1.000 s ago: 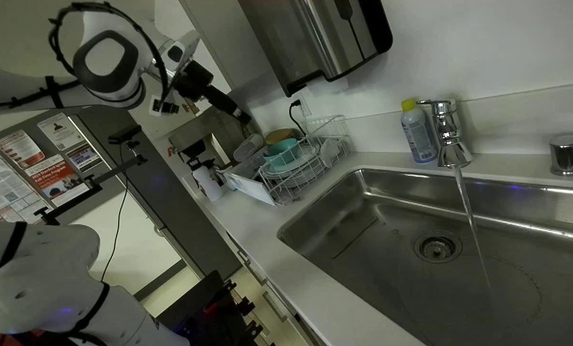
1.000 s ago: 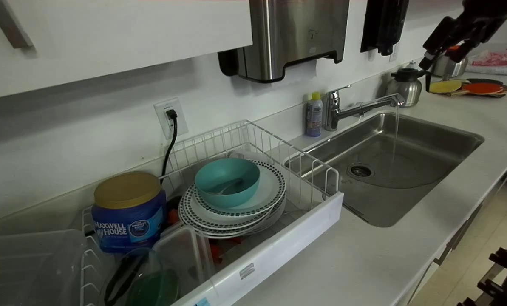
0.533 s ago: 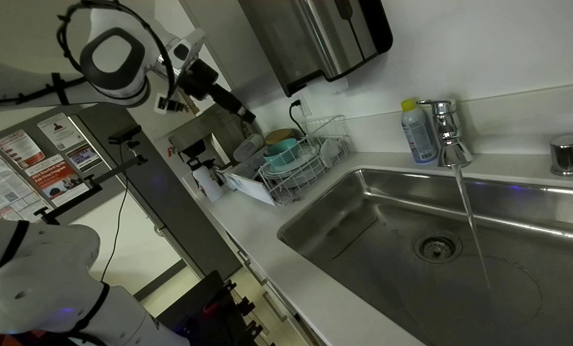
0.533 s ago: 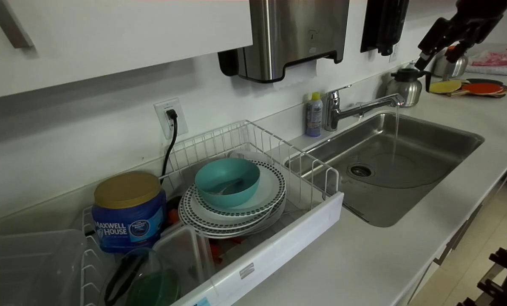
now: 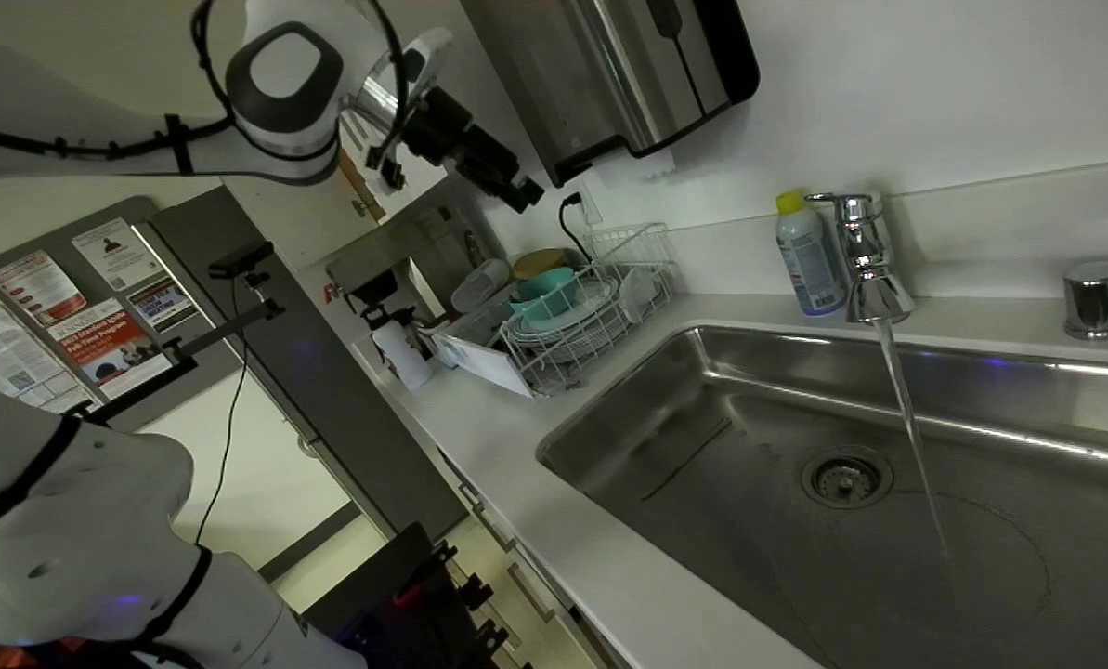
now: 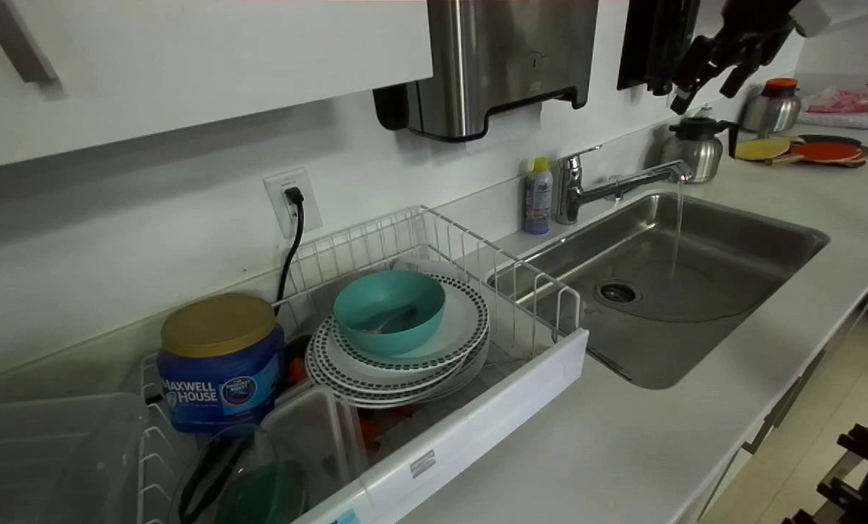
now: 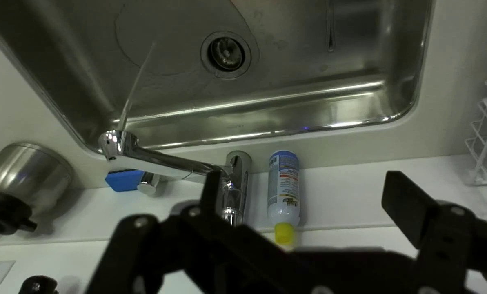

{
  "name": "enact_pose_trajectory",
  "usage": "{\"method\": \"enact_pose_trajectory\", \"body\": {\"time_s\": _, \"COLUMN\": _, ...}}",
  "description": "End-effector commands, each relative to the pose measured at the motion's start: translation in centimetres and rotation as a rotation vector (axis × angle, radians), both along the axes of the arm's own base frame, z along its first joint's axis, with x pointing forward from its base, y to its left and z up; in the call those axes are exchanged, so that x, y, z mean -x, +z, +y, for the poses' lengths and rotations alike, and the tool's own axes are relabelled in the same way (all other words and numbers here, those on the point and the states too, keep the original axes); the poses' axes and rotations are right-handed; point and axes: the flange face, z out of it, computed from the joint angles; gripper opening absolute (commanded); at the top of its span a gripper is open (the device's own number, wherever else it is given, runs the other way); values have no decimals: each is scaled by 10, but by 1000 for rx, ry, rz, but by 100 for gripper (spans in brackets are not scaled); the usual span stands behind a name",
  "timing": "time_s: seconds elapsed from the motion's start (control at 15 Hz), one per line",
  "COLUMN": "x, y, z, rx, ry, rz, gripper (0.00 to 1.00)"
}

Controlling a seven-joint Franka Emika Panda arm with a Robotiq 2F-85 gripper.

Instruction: Close the tap

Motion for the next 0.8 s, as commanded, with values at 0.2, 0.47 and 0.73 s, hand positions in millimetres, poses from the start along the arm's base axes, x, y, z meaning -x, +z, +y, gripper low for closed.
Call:
{"method": "enact_pose_trajectory", "body": {"time_s": 0.2, "x": -93, "y": -11, "z": -48, "rx": 94, "ry": -24, "rz": -20, "gripper": 100}}
{"method": "enact_pose_trajectory", "body": {"time_s": 0.47, "x": -95, "y": -21, "z": -63, "rx": 88, "ry": -28, "rz": 4, "gripper": 100}}
{"method": "enact_pose_trajectory", "body": {"time_s": 0.73, "x": -106, "y": -25, "z": -69, "rx": 89, "ry": -35, "rz": 7, "gripper": 100}}
